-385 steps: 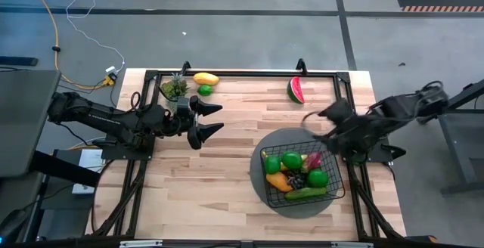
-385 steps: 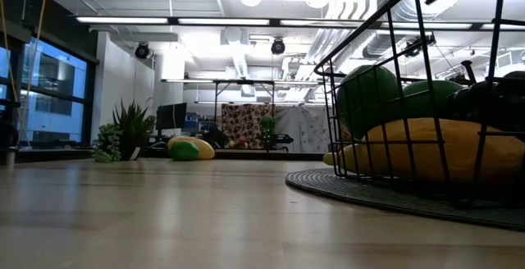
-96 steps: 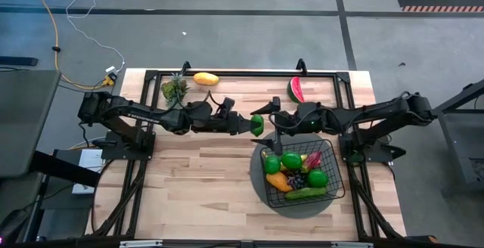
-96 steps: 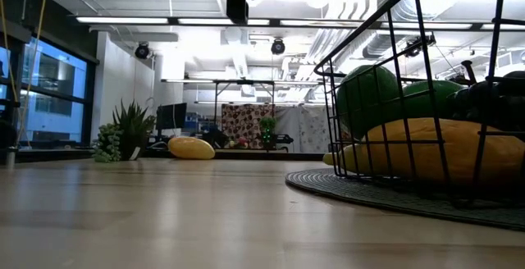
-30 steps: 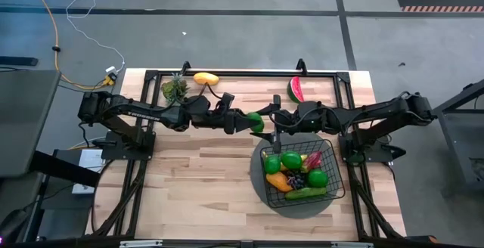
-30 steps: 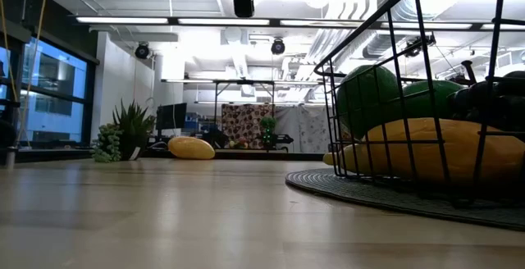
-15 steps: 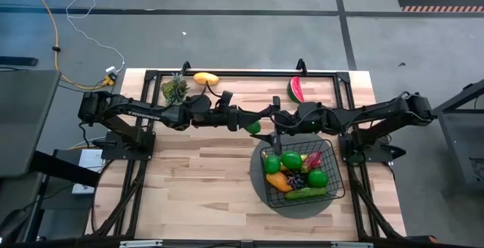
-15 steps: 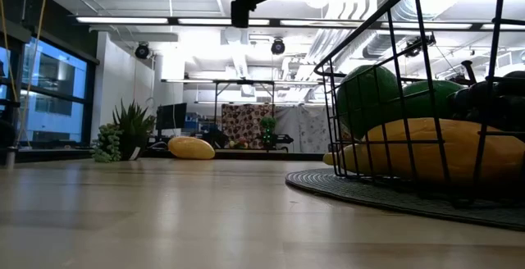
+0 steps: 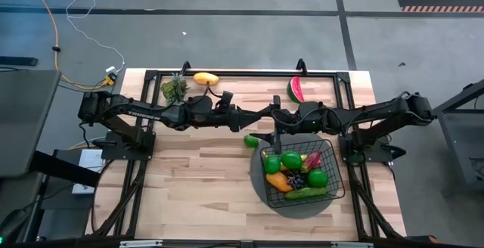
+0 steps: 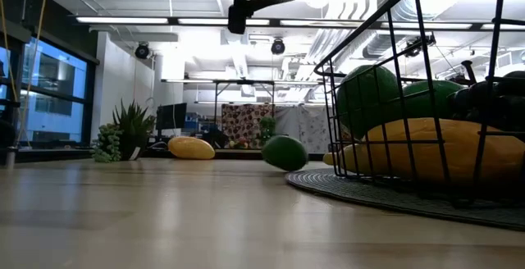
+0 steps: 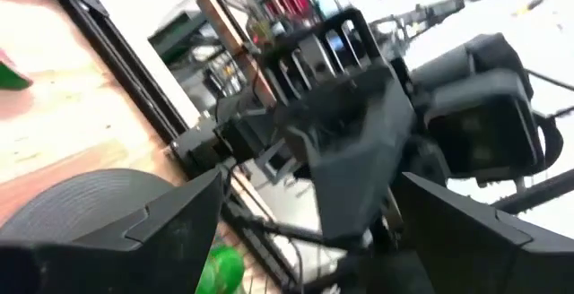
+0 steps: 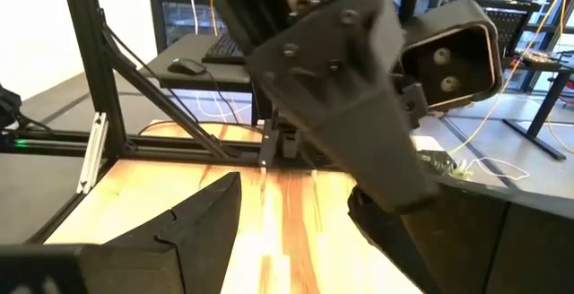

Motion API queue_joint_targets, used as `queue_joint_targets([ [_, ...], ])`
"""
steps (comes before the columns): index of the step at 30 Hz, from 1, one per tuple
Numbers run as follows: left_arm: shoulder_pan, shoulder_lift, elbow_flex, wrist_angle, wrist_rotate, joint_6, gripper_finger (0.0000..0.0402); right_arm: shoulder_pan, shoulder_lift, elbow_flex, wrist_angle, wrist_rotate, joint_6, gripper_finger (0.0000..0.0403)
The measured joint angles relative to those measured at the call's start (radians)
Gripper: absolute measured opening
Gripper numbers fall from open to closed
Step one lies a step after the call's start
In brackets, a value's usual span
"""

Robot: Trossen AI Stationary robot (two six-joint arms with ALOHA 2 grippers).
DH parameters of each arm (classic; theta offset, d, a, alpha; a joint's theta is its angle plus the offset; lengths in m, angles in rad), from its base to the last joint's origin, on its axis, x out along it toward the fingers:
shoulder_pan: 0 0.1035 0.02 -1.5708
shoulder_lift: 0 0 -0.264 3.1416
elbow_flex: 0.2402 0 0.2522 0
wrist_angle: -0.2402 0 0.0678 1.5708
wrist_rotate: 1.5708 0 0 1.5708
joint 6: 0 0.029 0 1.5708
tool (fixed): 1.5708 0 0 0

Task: Build produce basket
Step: Put the green lime into the black basket

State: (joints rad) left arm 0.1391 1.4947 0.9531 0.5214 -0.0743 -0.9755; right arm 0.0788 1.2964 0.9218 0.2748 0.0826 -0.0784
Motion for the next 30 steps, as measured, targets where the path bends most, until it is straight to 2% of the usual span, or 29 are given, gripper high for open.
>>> queue_joint_targets([
  [4,0.033,-0.030,0.000,-0.040,0.063,0.049,0.0319,0.000,0.000,0.000,-0.005,0.009,0.000,0.0273],
  [10,0.114,-0.132,0.000,-0.223,0.068,0.169,0.0319,-0.002,-0.043,0.001,-0.146,0.023,0.000,0.0273],
  [14,0.157,-0.210,0.000,-0.367,0.017,0.310,0.0319,-0.002,-0.109,0.001,-0.302,0.051,0.000,0.0273],
  [18,0.166,-0.224,0.000,-0.523,-0.065,0.439,0.0319,-0.003,-0.195,0.001,-0.462,0.136,0.020,0.0273],
  [23,0.172,-0.095,0.030,-0.643,0.046,0.517,0.0319,-0.028,-0.297,-0.003,-0.615,0.219,0.111,0.0273],
  [30,0.162,0.183,0.176,-0.789,0.080,0.745,0.0319,-0.068,-0.379,-0.021,-0.712,0.244,0.205,0.0273],
])
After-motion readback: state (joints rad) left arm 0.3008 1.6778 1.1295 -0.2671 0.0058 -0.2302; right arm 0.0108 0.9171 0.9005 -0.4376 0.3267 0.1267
